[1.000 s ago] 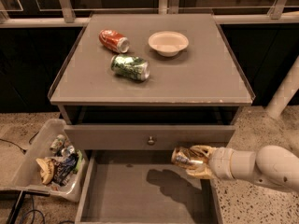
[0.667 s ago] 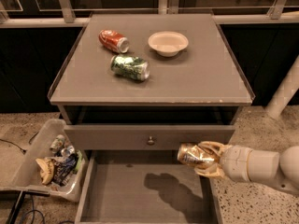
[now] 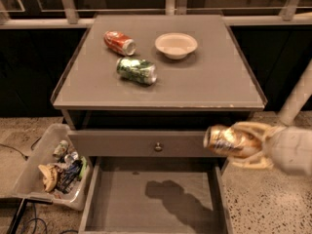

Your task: Pick orange can from middle drawer and place on counter

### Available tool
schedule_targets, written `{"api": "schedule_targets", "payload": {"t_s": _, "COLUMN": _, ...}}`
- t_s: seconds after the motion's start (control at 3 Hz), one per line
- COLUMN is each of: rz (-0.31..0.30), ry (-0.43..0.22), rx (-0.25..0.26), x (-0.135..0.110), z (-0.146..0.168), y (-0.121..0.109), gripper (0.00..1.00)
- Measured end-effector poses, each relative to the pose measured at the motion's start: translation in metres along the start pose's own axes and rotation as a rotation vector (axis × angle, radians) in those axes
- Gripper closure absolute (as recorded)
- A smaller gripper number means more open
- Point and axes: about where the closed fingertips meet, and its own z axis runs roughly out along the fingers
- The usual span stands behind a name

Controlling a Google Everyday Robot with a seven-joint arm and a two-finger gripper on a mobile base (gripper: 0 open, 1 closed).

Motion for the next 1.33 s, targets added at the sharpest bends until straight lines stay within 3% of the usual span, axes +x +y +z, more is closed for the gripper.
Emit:
{"api": "schedule_targets", "payload": {"t_s": 0.33, "rz": -0.029, "ry": 0.016, "rx": 0.017, "x": -0.043, "z": -0.031, "y": -0.067, "gripper": 1.0}}
{"api": "schedule_targets", "payload": {"t_s": 1.0, "rz": -0.053, "ry": -0.006, "rx": -0.014, "x": -0.051, "z": -0.02, "y": -0.079, "gripper": 1.0}}
{"api": "schedule_targets", "payload": {"t_s": 1.33, "rz": -0.091, "ry": -0.03, "rx": -0.069, "x": -0.059, "z": -0.001, "y": -0.106, "gripper": 1.0}}
